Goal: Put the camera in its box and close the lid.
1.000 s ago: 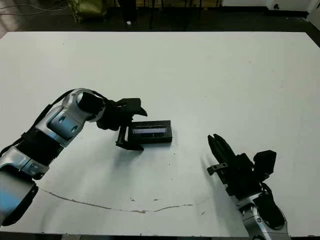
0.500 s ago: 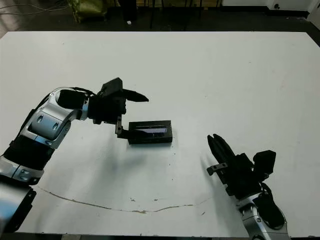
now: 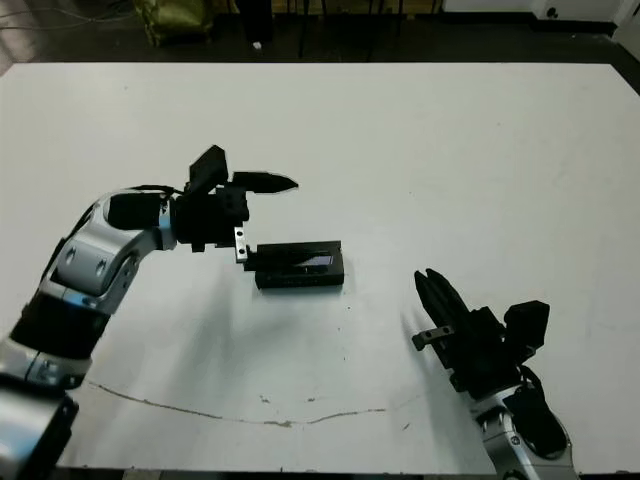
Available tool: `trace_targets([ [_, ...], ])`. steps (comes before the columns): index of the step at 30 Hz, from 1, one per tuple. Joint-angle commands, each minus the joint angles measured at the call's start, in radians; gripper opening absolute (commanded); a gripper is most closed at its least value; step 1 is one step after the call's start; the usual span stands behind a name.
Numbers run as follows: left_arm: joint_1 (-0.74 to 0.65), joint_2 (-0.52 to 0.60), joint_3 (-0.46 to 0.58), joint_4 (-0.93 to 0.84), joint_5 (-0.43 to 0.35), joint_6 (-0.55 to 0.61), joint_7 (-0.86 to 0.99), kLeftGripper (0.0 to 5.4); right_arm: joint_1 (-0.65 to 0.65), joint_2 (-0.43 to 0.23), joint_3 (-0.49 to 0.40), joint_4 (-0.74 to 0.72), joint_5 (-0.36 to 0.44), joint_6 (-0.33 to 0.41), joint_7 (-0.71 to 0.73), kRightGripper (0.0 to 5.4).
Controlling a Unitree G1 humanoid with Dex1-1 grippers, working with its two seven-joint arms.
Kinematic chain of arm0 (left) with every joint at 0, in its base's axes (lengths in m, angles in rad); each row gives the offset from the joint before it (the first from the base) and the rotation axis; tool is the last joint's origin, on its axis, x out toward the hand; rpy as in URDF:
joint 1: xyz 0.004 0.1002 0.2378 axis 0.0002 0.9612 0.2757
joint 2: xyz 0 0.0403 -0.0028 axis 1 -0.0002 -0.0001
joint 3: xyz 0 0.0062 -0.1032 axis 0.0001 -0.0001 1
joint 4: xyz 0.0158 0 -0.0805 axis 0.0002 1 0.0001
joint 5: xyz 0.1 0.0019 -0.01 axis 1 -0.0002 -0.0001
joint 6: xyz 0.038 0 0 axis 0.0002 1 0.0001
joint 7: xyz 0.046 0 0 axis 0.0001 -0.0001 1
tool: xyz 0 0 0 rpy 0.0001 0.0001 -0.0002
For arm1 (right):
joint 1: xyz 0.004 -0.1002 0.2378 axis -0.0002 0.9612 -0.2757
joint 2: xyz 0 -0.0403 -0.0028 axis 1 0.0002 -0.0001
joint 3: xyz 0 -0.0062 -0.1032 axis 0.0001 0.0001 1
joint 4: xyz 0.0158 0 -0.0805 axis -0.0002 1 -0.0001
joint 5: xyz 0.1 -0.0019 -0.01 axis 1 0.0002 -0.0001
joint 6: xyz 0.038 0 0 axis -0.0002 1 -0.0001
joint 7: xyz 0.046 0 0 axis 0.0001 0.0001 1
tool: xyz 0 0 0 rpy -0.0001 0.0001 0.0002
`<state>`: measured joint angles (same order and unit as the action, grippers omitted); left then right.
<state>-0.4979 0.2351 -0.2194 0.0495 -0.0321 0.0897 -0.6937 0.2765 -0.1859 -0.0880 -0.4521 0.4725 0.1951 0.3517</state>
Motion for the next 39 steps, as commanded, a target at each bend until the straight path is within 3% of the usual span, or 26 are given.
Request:
trace_targets([
  [1,0.092,-0.048,-0.013,-0.013,0.092,-0.045,0.172,4.27,0.007,0.001,-0.003,0.016,-0.001,-0.008,0.008,0.00],
  [5,0.145,-0.085,-0.048,-0.024,0.148,0.026,0.266,3.32,0.002,0.003,-0.005,0.039,-0.001,-0.024,0.016,0.00],
  [13,0.165,-0.094,-0.119,-0.023,0.142,0.132,0.230,1.35,0.003,0.005,-0.004,0.044,0.002,-0.033,0.023,0.00],
  [19,0.162,-0.164,-0.112,-0.053,0.077,0.399,0.240,0.02,0.005,0.011,0.002,0.033,-0.001,-0.046,0.025,0.00],
  [28,0.177,-0.224,-0.109,-0.110,0.027,0.626,0.305,0.02,0.010,0.008,0.000,0.031,0.001,-0.033,0.023,0.00],
  [35,0.161,-0.180,-0.161,-0.046,0.081,0.662,0.324,0.02,0.014,0.004,0.002,0.015,0.013,-0.010,0.012,0.00],
  [39,0.156,-0.161,-0.182,0.035,0.098,0.614,0.323,0.02,0.014,0.005,0.003,0.018,0.012,-0.025,0.021,0.00],
])
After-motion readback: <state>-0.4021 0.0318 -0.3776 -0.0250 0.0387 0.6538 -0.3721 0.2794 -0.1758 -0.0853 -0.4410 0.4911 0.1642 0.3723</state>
